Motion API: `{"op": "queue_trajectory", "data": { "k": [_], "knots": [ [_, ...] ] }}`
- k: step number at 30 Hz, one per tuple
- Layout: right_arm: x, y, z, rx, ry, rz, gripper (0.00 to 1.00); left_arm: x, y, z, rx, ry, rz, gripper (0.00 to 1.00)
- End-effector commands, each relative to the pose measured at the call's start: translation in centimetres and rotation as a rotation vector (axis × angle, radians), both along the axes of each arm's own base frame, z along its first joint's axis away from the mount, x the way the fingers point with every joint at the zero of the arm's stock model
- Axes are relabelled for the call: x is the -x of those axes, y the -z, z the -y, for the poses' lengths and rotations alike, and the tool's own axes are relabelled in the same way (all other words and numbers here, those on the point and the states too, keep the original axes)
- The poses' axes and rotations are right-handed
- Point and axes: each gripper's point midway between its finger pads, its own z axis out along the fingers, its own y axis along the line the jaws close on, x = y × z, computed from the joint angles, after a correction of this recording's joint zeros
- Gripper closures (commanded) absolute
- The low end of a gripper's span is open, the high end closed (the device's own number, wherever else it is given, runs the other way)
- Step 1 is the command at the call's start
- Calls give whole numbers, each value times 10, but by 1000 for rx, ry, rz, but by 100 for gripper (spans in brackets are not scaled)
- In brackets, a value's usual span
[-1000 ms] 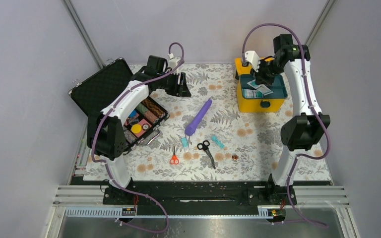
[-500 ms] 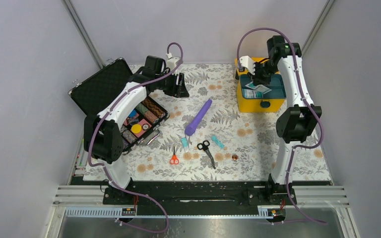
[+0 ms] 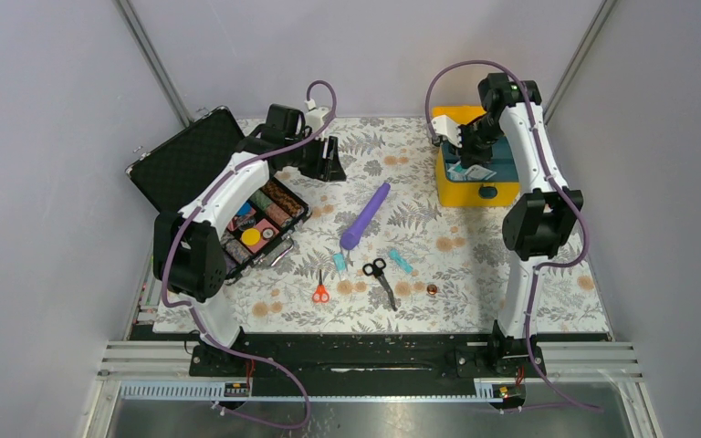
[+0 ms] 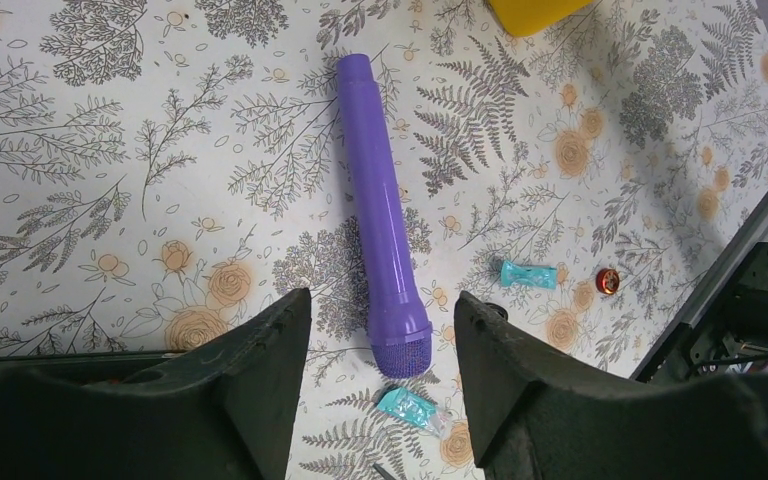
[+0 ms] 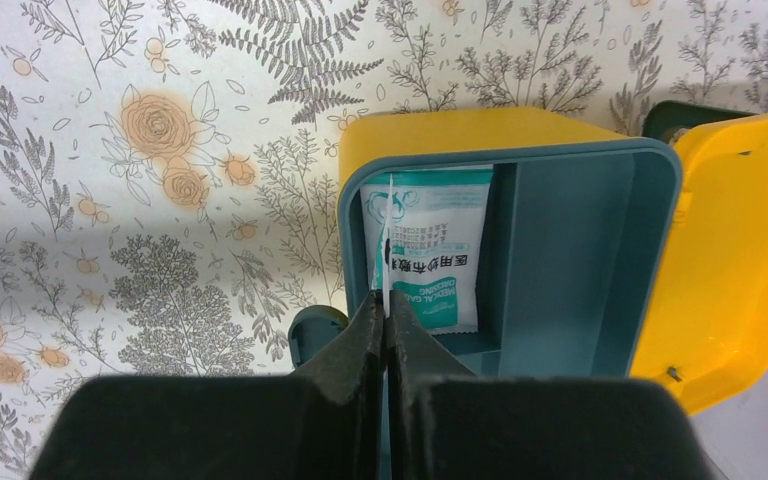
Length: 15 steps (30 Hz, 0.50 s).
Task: Organize the medicine kit
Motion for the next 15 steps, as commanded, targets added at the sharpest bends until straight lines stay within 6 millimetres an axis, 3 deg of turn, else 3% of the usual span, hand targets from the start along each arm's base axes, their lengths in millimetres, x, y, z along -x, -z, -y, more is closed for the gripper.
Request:
{"op": "queue_trajectory", "data": {
  "k": [1,15],
  "knots": [
    [4,-2,4,37,-30,-8,100,-4,-22,-6,5,-12,82,46],
    [4,12,3,70,-47,-36,99,-3,-18,-8,-5,-22,77,45]
  ]
}}
